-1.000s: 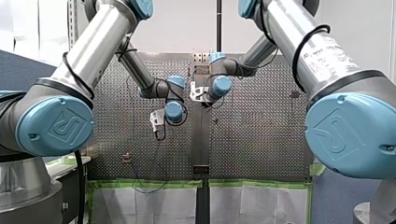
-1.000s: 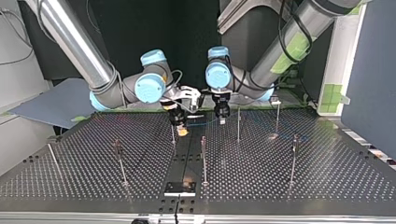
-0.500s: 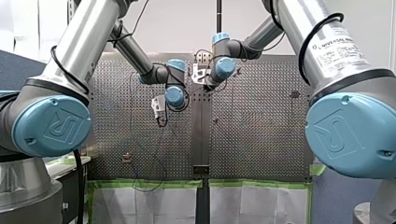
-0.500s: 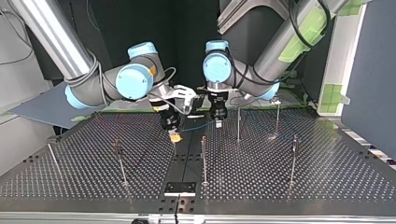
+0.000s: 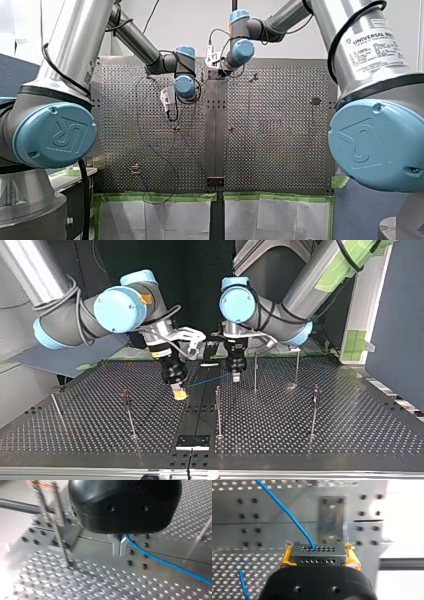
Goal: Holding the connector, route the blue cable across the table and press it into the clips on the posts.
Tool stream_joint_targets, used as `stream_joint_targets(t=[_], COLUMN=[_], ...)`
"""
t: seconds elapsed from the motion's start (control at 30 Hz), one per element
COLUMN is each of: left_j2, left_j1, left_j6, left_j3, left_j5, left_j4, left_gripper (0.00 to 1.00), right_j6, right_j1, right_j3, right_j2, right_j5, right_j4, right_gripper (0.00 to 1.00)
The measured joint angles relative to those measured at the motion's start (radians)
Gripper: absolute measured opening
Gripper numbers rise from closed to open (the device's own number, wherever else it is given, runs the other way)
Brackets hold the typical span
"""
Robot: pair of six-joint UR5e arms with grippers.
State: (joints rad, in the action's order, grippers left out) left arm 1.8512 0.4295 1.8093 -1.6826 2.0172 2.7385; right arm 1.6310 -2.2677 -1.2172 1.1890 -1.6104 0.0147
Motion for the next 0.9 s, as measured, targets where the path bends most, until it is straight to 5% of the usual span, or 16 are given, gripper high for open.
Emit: stream_joint_targets(t=[0.27,0.67,0.9], left_j2=[-0.069,-0.165,-0.147], left_j1=[-0.009,-0.034,-0.056], left_j6=[0.002,0.005,0.007], left_j3=[0.000,0.000,0.002], left_j5=[-0.007,-0.064,-0.096], left_j4=[-0.013,-0.055,-0.064], left_gripper=[0.00,0.00,0.00], right_j6=[-0.001,-0.003,0.000], right_j1=[0.000,0.008,0.019], right_j3=[-0.005,-0.027,-0.027], right_j2=[0.042,0.005,0.002], right_j5=[0.000,0.002,0.016], right_j4=[0.001,-0.007,-0.012], right_gripper=[0.00,0.00,0.00])
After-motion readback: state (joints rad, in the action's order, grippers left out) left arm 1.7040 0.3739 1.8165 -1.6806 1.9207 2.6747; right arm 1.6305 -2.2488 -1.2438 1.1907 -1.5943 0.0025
